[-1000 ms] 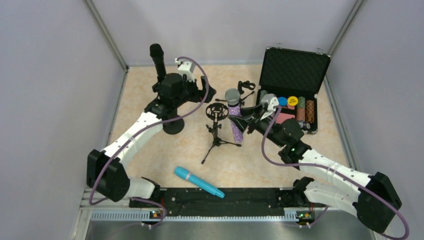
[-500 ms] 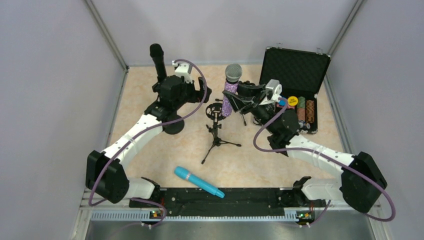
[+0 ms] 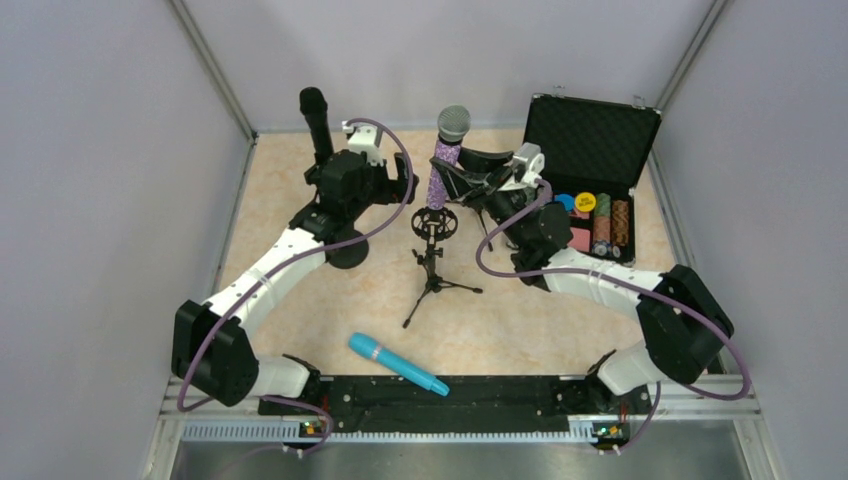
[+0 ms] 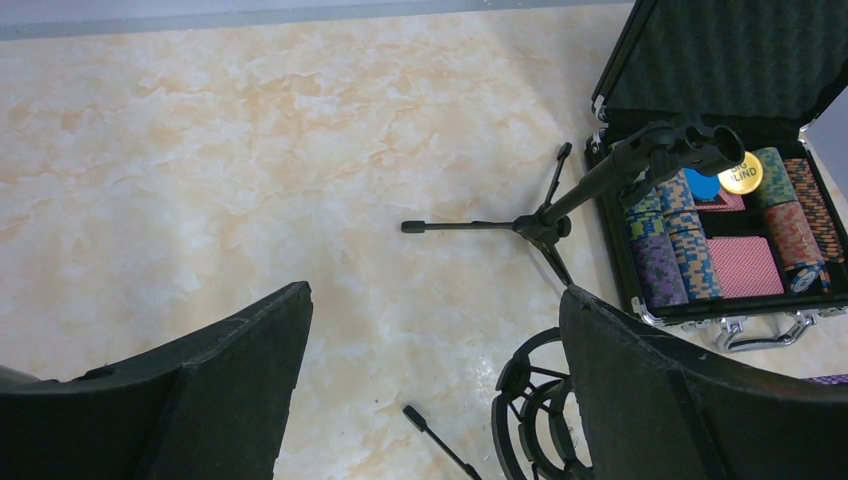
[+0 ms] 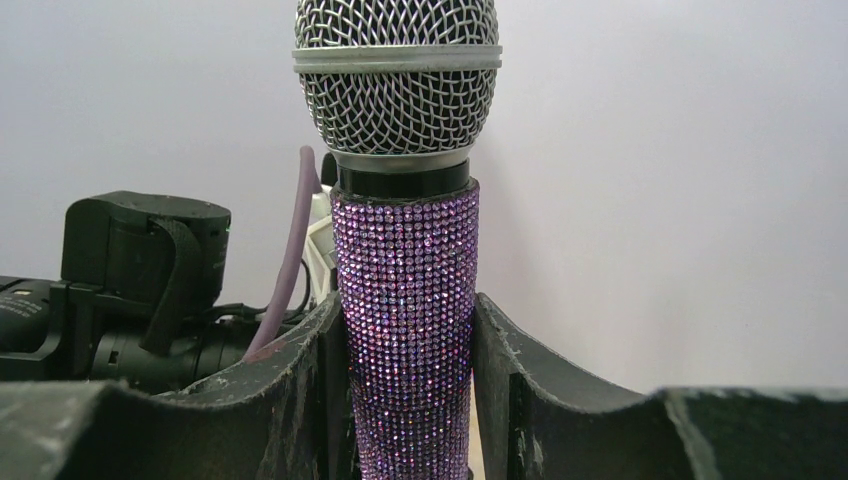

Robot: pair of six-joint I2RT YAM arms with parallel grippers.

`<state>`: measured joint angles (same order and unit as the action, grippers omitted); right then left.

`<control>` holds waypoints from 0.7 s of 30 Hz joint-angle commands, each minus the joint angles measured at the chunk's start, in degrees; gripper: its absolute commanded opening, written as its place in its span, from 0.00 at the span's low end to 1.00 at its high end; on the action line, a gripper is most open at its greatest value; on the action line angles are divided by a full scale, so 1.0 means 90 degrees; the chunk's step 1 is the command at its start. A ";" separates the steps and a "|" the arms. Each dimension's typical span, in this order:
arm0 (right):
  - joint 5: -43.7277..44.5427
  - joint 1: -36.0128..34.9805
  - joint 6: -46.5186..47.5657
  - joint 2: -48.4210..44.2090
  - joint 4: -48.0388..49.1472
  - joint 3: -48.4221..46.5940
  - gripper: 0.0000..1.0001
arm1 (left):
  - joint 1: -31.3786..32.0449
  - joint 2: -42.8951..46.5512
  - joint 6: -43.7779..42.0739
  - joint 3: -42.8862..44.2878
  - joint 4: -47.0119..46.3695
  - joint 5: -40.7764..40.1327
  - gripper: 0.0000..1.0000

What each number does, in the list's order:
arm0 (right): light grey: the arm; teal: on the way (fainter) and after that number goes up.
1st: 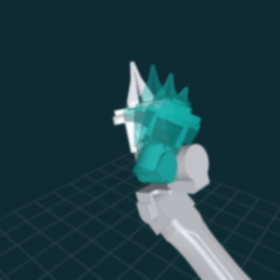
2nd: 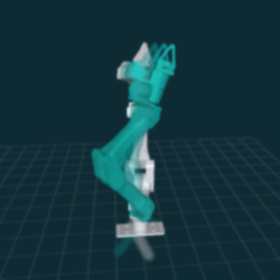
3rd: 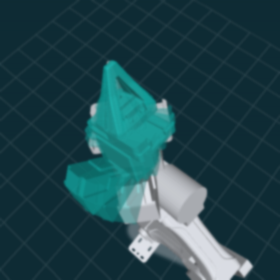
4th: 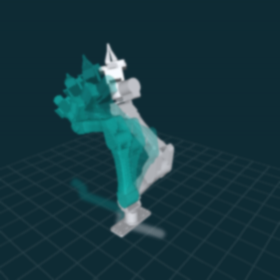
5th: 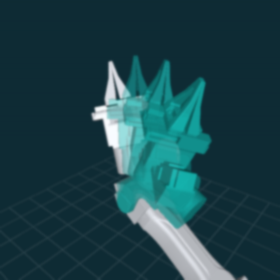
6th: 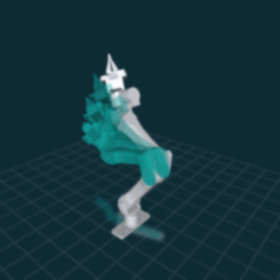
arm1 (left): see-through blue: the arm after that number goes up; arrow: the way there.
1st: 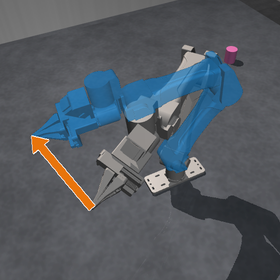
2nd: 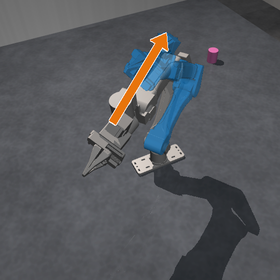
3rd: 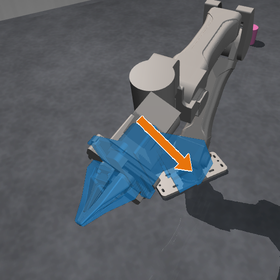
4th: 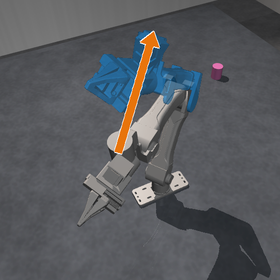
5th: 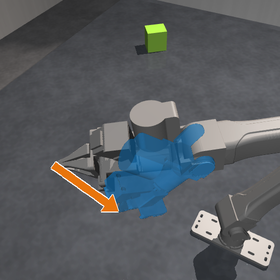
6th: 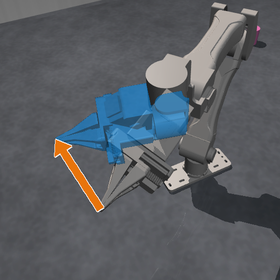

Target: Attach the microphones to the stand

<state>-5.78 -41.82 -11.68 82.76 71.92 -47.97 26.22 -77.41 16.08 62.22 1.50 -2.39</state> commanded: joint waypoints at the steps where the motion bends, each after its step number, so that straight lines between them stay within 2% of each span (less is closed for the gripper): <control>1: 0.0050 0.0047 -0.0037 0.0147 0.0832 -0.0383 0.00 | -0.0021 -0.0034 -0.0087 0.0035 -0.0245 -0.0066 0.97; 21: -0.0076 0.0261 -0.0246 0.0765 0.1175 -0.0119 0.00 | -0.0021 -0.0108 -0.0092 0.0040 -0.0242 -0.0024 0.97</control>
<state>-5.87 -39.92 -12.67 89.03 75.92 -48.07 26.22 -77.43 16.03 62.22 1.50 -2.63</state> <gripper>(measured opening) 0.428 0.970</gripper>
